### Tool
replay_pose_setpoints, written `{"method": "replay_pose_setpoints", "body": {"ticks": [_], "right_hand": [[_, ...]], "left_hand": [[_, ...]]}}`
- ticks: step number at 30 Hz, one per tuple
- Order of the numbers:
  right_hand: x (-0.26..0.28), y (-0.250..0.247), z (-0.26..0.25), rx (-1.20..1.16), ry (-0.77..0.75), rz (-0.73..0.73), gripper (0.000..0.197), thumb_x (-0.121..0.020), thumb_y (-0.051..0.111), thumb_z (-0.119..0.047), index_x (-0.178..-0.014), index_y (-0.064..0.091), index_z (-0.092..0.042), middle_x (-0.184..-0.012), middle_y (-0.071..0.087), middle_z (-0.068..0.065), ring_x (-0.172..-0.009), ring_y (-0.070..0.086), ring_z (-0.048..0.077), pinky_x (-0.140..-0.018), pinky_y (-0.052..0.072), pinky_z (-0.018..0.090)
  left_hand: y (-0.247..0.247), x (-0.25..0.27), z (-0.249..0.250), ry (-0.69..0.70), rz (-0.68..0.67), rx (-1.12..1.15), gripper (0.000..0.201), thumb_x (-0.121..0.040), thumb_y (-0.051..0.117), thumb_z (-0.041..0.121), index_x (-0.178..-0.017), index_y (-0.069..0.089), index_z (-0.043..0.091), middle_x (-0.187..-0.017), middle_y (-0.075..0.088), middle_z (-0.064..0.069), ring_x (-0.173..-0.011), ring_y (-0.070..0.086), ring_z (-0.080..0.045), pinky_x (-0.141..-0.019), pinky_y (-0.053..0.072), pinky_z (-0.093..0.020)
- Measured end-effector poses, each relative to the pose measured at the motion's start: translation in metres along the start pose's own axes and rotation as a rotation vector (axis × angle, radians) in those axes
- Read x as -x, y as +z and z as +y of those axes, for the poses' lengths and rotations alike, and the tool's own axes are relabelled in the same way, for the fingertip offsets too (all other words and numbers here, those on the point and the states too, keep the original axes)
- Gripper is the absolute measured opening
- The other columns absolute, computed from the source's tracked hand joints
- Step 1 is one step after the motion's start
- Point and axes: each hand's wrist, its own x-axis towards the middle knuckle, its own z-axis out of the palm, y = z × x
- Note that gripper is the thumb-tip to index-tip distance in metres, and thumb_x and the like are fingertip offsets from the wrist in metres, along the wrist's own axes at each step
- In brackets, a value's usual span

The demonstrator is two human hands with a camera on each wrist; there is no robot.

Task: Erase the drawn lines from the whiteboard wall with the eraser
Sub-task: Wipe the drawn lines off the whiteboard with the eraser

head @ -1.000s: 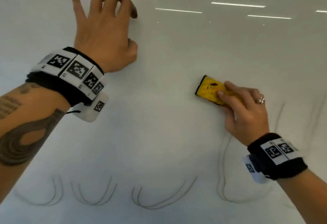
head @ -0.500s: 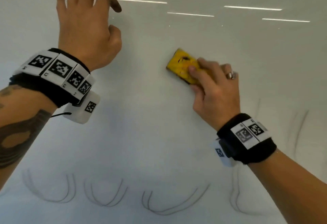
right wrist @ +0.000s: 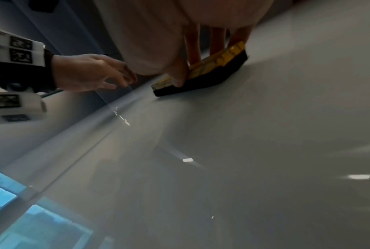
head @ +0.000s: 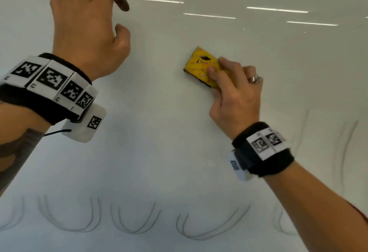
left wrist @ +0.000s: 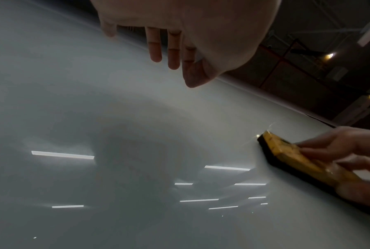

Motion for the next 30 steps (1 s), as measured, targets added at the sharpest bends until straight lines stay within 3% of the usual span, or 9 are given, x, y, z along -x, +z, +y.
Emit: {"method": "replay_pose_setpoints", "body": {"ticks": [5,8,11,16,19,22,26,28,30], "right_hand": [[0.122,0.010,-0.075,-0.112,-0.329,-0.291,0.032,-0.097,0.048,-0.005,-0.115,0.073,-0.013,-0.135,0.066,0.011,-0.098,0.063,0.035,-0.080,0.046,0.043],[0.159,-0.008,-0.057,-0.111,-0.361,-0.401,0.033,-0.100,0.044,-0.007,-0.116,0.072,-0.014,-0.137,0.065,0.009,-0.099,0.066,0.036,-0.082,0.049,0.044],[0.144,-0.029,0.008,-0.013,-0.265,-0.305,0.031,-0.092,0.057,-0.001,-0.114,0.075,-0.013,-0.135,0.066,0.011,-0.099,0.067,0.039,-0.080,0.050,0.046],[0.072,-0.071,0.130,0.077,0.111,-0.113,0.029,-0.089,0.061,-0.001,-0.117,0.069,-0.005,-0.132,0.062,0.019,-0.096,0.060,0.042,-0.084,0.049,0.047],[0.066,-0.069,0.150,0.083,0.185,-0.042,0.032,-0.088,0.063,-0.003,-0.119,0.067,-0.005,-0.132,0.061,0.020,-0.098,0.059,0.043,-0.087,0.048,0.045],[0.140,-0.055,0.124,0.047,0.046,-0.089,0.039,-0.084,0.061,0.004,-0.121,0.070,-0.004,-0.132,0.063,0.022,-0.104,0.064,0.045,-0.090,0.048,0.051],[0.285,-0.075,0.090,-0.054,-0.265,-0.451,0.039,-0.088,0.055,0.001,-0.116,0.075,-0.016,-0.140,0.063,0.009,-0.107,0.067,0.037,-0.085,0.052,0.052],[0.288,-0.083,0.104,-0.084,-0.313,-0.509,0.038,-0.094,0.049,-0.003,-0.116,0.076,-0.018,-0.142,0.061,0.005,-0.105,0.069,0.037,-0.086,0.053,0.051],[0.240,-0.079,0.120,-0.080,-0.273,-0.403,0.039,-0.089,0.054,0.002,-0.115,0.077,-0.016,-0.139,0.063,0.006,-0.102,0.069,0.039,-0.085,0.050,0.048]], "left_hand": [[-0.001,0.000,0.009,0.031,-0.036,0.024,0.040,-0.084,0.047,0.026,-0.119,0.058,0.012,-0.133,0.050,-0.015,-0.123,0.044,-0.039,-0.109,0.032,-0.059],[0.000,0.003,0.016,0.066,-0.049,0.059,0.039,-0.084,0.048,0.024,-0.119,0.058,0.012,-0.133,0.050,-0.015,-0.123,0.044,-0.039,-0.109,0.032,-0.060],[0.004,0.005,0.018,0.077,-0.055,0.084,0.038,-0.085,0.048,0.027,-0.120,0.058,0.012,-0.133,0.050,-0.014,-0.125,0.043,-0.038,-0.109,0.032,-0.059],[0.015,0.007,0.044,0.113,-0.064,0.113,0.037,-0.087,0.048,0.027,-0.121,0.057,0.012,-0.133,0.049,-0.014,-0.125,0.042,-0.037,-0.110,0.032,-0.057],[0.021,-0.001,0.066,0.130,-0.004,0.142,0.033,-0.090,0.047,0.026,-0.119,0.057,0.011,-0.129,0.051,-0.015,-0.126,0.043,-0.036,-0.107,0.034,-0.050],[0.024,-0.008,0.091,0.135,0.036,0.173,0.032,-0.090,0.048,0.026,-0.116,0.058,0.009,-0.125,0.053,-0.016,-0.124,0.046,-0.037,-0.101,0.037,-0.047],[0.032,-0.005,0.127,0.167,-0.038,0.170,0.037,-0.088,0.049,0.028,-0.120,0.059,0.011,-0.131,0.051,-0.014,-0.123,0.045,-0.037,-0.101,0.037,-0.046],[0.026,-0.006,0.131,0.154,-0.032,0.189,0.037,-0.088,0.049,0.026,-0.120,0.060,0.011,-0.132,0.051,-0.015,-0.122,0.046,-0.036,-0.101,0.038,-0.043],[0.015,-0.010,0.113,0.026,0.051,0.214,0.034,-0.088,0.048,0.024,-0.118,0.062,0.012,-0.131,0.051,-0.013,-0.122,0.047,-0.030,-0.099,0.039,-0.035]]}}
